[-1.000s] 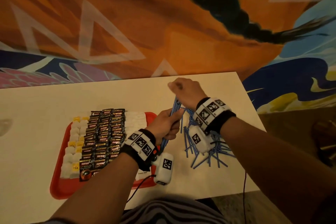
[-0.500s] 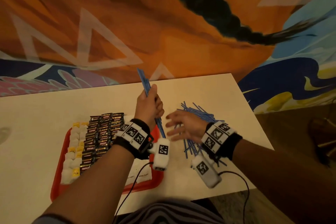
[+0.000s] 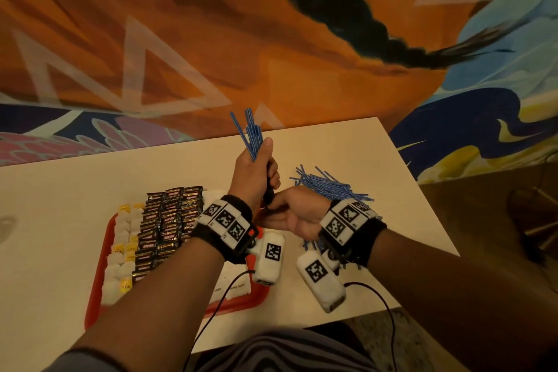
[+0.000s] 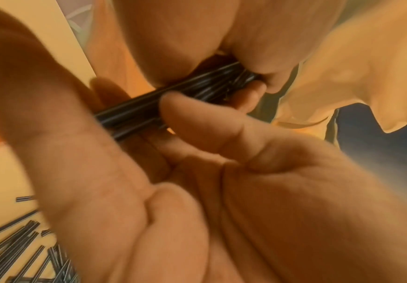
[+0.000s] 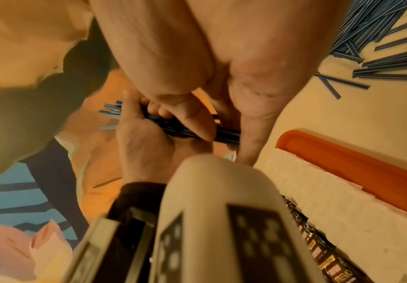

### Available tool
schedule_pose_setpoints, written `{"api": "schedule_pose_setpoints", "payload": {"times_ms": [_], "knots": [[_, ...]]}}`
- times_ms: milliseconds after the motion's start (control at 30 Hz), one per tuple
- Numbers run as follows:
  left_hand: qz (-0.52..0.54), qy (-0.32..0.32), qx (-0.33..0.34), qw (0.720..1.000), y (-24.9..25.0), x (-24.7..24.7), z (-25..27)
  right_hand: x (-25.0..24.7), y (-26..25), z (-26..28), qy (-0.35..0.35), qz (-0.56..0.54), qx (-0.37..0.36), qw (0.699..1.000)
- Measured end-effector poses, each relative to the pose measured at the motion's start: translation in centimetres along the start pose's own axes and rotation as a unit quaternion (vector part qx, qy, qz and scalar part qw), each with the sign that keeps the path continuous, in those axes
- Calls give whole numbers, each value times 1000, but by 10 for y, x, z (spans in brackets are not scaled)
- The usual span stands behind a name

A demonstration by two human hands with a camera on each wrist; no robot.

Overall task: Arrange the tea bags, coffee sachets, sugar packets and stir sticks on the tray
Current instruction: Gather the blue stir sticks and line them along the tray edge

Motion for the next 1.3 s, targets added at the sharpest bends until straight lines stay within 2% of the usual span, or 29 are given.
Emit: {"api": "schedule_pose_setpoints", "payload": {"times_ms": [167,333,367,400,433,467,500,533,633,700,767,833,967,1033,1100,1133,1167,1233,1267,1300], "knots": [[-22,2,14,1000,-6,2,9,0,-3,1,17,-13,-21,1000],[-25,9,26,999,-5,2,12,0,-1,4,-8,-34,-19,999],[-35,9,27,999,-5,1,12,0,-2,3,-5,-13,-18,1000],[-53,7,30,998,-6,0,12,0,-4,4,9,55,-25,998],[-83,4,35,996,-6,-1,13,-2,-9,5,36,171,-44,984],[-123,-3,42,992,-7,-3,14,-4,-18,7,72,307,-78,946],[-169,-16,49,984,-7,-5,14,-7,-29,8,114,417,-126,893],[-212,-32,54,975,-8,-8,14,-10,-43,12,156,464,-185,852],[-317,-72,69,943,-10,-14,11,-10,-87,31,227,400,-380,803],[-392,-95,79,911,-8,-14,9,-6,-101,32,212,407,-422,782],[-448,-120,78,882,-1,-11,7,1,-95,26,173,488,-380,767],[-500,-131,71,853,6,-9,4,1,-82,17,149,572,-326,737],[-607,-152,48,778,19,-19,-3,-5,-77,16,103,634,-275,716],[-656,-164,36,736,24,-22,-7,-6,-77,18,64,677,-253,688],[-689,-161,18,707,27,-24,-12,-1,-77,21,51,720,-241,649],[-699,-158,10,698,29,-24,-14,2,-76,21,54,745,-235,622],[-704,-156,5,692,30,-24,-16,6,-76,21,65,778,-227,583],[-702,-156,4,695,32,-21,-17,12,-72,16,99,852,-212,468],[-696,-160,7,700,33,-19,-18,14,-68,13,116,875,-206,422],[-692,-167,9,702,34,-17,-18,16,-64,9,129,883,-201,403]]}}
Point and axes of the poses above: each hand's wrist, its own z-axis away from the middle knuckle, its own x-axis out of the palm, y = z × x, the point moved 1 cm from there along -z, towards the middle knuckle
